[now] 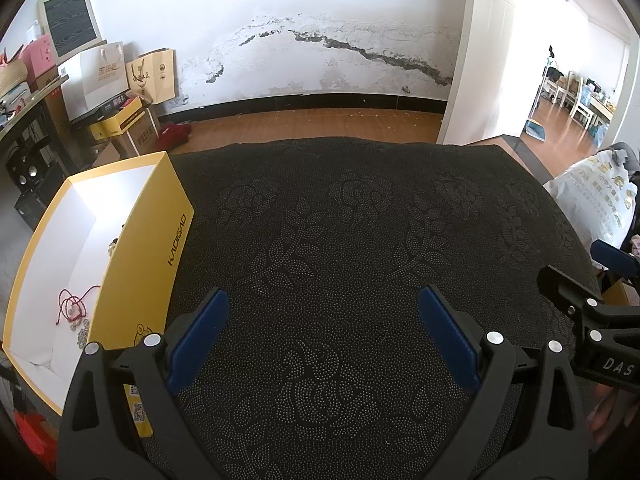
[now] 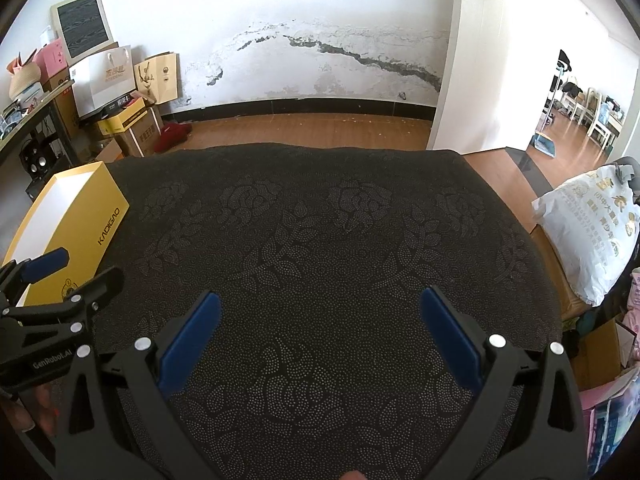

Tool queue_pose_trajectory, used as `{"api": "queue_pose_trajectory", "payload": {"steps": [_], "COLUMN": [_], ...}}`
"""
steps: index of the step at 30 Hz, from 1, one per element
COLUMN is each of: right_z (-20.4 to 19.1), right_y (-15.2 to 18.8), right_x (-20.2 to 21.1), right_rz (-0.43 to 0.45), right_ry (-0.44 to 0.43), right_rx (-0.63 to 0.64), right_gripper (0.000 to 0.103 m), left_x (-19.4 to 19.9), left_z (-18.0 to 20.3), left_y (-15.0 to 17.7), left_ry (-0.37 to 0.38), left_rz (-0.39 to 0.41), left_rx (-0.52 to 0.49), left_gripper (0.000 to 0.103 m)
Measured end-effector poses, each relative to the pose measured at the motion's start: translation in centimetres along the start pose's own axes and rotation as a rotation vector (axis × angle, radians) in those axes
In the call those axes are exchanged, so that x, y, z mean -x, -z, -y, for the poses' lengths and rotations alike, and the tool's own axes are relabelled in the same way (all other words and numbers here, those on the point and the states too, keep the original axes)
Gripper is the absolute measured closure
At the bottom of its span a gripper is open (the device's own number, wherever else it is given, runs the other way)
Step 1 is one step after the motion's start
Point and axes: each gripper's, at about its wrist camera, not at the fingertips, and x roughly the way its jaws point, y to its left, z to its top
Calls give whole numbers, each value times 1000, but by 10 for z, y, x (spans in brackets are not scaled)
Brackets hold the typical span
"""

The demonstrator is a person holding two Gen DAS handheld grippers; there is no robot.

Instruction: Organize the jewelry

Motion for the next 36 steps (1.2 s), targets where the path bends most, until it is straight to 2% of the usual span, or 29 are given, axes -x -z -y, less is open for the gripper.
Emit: {"api": "queue_pose_trajectory", "payload": {"steps": [36], "right_z": [-2], "right_y": [-3], "right_x": [0], "right_rz": [5], "right_ry": [-3], "right_rx": [6], "right_gripper": [6], "left_x": [3], "left_z": [-3], "left_y": [-2], "left_ry": [-1], "left_rz": [-2], "left_rx": [12], "left_gripper": [9]}}
